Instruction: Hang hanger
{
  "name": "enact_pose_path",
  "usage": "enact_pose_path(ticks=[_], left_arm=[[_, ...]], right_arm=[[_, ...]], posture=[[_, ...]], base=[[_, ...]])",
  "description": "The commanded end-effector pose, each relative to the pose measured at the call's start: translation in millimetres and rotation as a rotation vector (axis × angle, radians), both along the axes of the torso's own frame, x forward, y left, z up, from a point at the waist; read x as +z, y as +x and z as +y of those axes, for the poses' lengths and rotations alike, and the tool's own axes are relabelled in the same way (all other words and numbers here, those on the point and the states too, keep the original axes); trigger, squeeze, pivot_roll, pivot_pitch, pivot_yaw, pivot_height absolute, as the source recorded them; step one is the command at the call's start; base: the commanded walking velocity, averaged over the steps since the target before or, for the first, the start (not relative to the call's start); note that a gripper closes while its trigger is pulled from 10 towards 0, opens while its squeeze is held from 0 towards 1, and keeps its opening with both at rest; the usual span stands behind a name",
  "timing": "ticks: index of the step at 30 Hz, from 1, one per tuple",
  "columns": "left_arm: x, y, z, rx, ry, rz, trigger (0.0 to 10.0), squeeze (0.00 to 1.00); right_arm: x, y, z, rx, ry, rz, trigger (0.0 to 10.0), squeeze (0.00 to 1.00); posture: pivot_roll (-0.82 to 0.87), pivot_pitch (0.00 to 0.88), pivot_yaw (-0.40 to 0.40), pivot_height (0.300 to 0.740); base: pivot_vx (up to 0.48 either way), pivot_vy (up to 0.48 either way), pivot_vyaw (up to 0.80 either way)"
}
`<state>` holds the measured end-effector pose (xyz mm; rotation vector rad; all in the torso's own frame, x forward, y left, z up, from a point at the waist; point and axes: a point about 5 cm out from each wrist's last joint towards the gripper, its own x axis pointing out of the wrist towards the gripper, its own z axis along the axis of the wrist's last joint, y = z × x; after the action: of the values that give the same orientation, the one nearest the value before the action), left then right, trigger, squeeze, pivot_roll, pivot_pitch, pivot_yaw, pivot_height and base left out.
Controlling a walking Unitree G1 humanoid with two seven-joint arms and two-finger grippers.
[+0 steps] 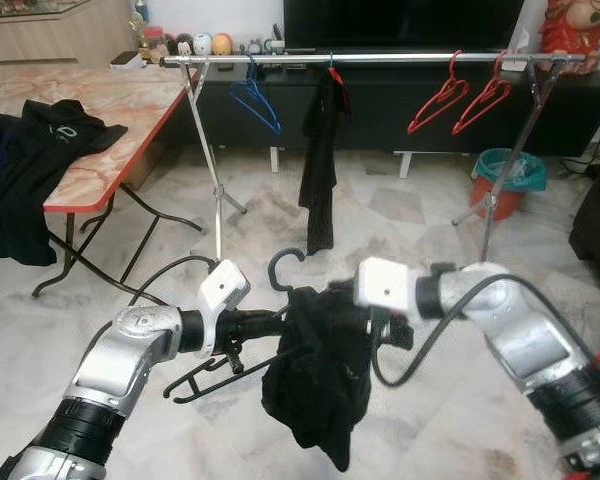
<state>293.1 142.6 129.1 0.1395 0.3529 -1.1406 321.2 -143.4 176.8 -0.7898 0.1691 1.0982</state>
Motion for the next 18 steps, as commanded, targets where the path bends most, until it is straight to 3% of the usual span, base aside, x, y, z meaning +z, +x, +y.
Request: enact_pose_path(ticks=[1,18], left_arm=[[11.0,-2.7,-1.4,-0.046,-0.020,-0.035,10.0,0.00],[16.6,-11.1,-2.0,-0.189,0.041,-0.048,10.0,0.00]], right_arm=[[1.9,0.8,-1.8,0.009,0.004,0.004,10.0,0.00],[-23.3,-12.8,-22.4,0.151,-0.067,0.237,10.0,0.00]], posture=[[-0.08,0.000,0.015,0.719],[-0.07,0.000,0.005,0.719]], base=[[0.000,0.000,0.00],[0.000,0.000,0.00]])
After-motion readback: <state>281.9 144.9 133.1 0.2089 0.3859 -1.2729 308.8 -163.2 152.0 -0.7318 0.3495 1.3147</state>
